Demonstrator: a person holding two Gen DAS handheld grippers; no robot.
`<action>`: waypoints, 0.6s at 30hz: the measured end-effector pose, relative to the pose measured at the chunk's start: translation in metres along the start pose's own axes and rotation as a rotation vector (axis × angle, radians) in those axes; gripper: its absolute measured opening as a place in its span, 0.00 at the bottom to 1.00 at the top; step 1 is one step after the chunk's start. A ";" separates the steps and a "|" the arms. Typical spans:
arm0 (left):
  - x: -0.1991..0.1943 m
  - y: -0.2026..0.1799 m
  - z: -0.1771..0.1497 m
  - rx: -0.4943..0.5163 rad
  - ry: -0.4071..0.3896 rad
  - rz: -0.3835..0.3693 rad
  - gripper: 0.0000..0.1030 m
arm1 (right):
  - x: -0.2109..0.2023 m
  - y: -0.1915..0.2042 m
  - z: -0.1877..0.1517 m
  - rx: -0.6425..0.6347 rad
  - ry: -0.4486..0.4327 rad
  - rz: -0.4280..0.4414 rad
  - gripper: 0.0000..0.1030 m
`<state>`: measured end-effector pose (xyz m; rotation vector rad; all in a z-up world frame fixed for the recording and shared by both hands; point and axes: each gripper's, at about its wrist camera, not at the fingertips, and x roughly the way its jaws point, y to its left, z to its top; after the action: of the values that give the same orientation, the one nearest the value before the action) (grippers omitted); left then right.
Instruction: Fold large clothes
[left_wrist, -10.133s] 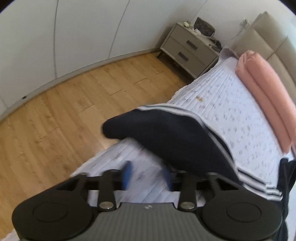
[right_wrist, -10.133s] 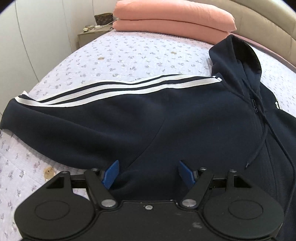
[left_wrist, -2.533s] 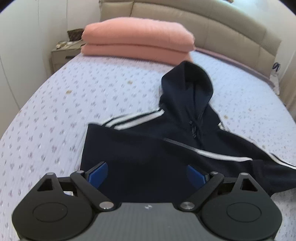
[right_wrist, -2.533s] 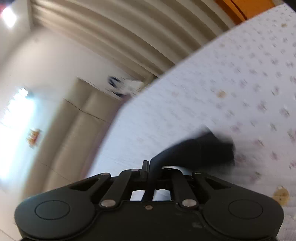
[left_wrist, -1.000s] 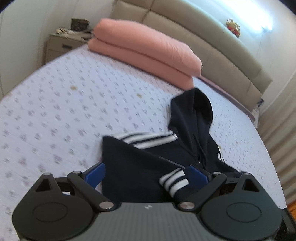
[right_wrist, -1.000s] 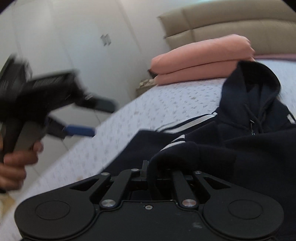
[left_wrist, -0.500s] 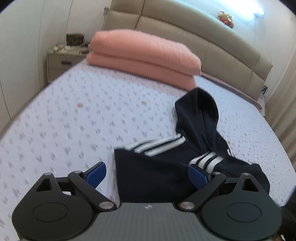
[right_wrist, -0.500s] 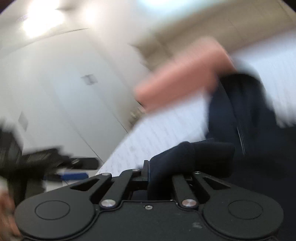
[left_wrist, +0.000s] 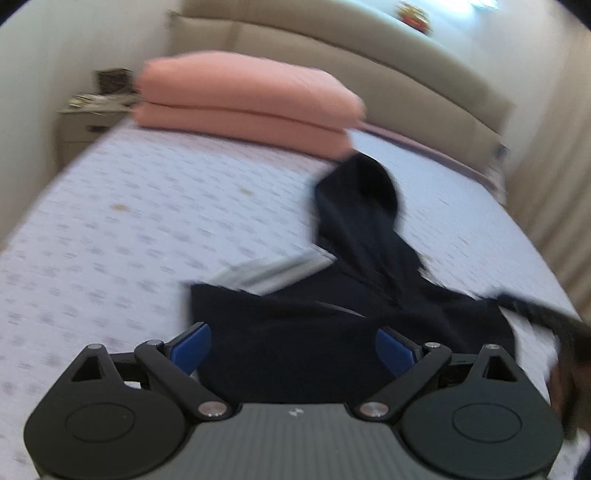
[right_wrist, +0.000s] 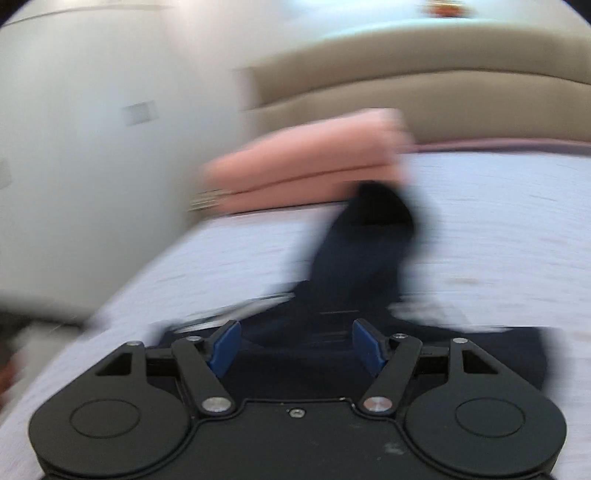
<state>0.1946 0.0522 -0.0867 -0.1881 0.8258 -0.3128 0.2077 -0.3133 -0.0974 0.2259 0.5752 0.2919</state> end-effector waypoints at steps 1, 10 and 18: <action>0.004 -0.012 -0.004 0.021 0.021 -0.038 0.94 | -0.002 -0.030 0.005 0.056 0.000 -0.080 0.78; 0.065 -0.168 -0.033 0.152 0.202 -0.244 0.94 | 0.010 -0.178 -0.003 0.396 0.267 -0.035 0.80; 0.130 -0.261 -0.062 0.148 0.293 -0.238 0.94 | 0.016 -0.205 -0.013 0.448 0.368 0.089 0.79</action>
<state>0.1789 -0.2402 -0.1431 -0.1030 1.0673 -0.6345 0.2554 -0.4974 -0.1756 0.6400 0.9956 0.2896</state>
